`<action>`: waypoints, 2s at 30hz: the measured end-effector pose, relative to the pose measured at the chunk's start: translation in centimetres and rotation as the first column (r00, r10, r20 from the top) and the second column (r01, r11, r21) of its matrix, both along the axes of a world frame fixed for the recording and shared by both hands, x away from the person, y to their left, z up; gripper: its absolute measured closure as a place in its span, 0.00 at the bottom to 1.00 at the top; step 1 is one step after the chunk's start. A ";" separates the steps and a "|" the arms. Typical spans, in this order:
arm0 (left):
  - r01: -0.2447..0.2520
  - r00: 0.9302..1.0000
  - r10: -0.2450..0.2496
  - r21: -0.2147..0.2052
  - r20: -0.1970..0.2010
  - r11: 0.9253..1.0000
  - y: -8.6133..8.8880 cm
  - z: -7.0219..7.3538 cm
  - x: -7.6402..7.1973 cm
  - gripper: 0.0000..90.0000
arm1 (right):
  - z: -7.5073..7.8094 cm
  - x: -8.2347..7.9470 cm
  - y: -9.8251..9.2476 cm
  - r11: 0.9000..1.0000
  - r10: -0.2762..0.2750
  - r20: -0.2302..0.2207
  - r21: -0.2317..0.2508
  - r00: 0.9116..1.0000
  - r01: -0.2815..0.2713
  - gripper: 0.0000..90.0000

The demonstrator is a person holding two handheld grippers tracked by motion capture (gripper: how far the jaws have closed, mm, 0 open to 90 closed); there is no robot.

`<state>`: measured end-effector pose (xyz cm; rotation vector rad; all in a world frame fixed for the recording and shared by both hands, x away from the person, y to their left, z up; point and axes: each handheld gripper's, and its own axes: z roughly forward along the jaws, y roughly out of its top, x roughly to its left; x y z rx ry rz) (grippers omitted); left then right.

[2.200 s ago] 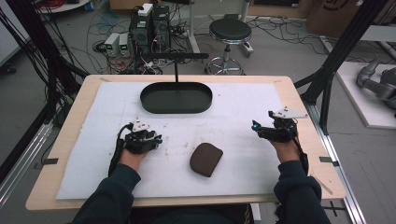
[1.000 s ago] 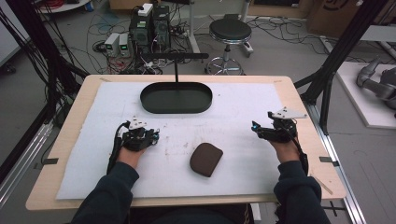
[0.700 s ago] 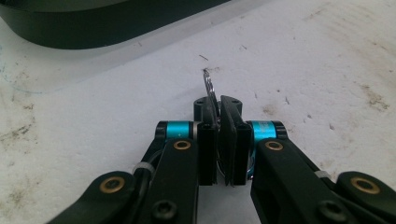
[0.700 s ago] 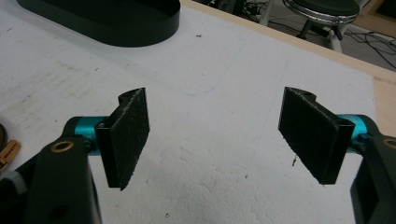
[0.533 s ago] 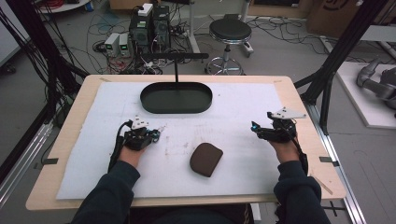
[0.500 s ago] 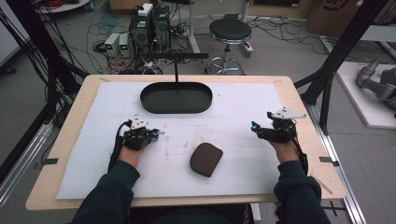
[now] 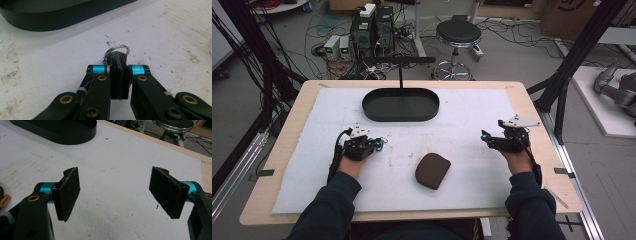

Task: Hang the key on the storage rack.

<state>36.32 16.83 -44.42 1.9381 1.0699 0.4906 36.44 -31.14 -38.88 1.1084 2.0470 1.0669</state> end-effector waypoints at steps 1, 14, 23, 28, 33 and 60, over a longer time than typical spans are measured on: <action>0.000 1.000 0.000 0.000 0.000 1.000 0.0 0.0 0.0 1.00 | 0.0 0.0 0.0 1.000 0.000 0.000 0.000 1.000 0.000 0.28; 0.255 0.962 -0.263 0.101 0.070 0.962 0.8 1.1 2.6 0.76 | 0.0 0.0 0.0 1.000 0.004 -0.004 0.003 1.000 -0.004 0.28; 0.255 0.967 -0.254 0.065 -0.022 0.965 0.6 0.3 3.1 0.93 | 0.1 0.0 -0.1 1.000 0.000 -0.001 0.006 1.000 0.000 0.28; 0.246 0.969 -0.243 0.045 -0.051 0.968 0.6 0.4 3.0 0.97 | 0.1 -0.1 -0.1 1.000 -0.001 -0.002 0.006 1.000 0.001 0.28; 0.233 0.972 -0.231 0.055 -0.050 0.971 0.1 0.2 3.1 0.95 | 0.1 0.0 -0.1 1.000 -0.002 -0.002 0.008 1.000 0.002 0.28; 0.136 0.972 -0.105 -0.137 0.210 0.981 5.1 9.7 8.9 0.98 | -0.1 0.3 -0.1 0.999 0.012 -0.015 0.033 1.000 -0.011 0.28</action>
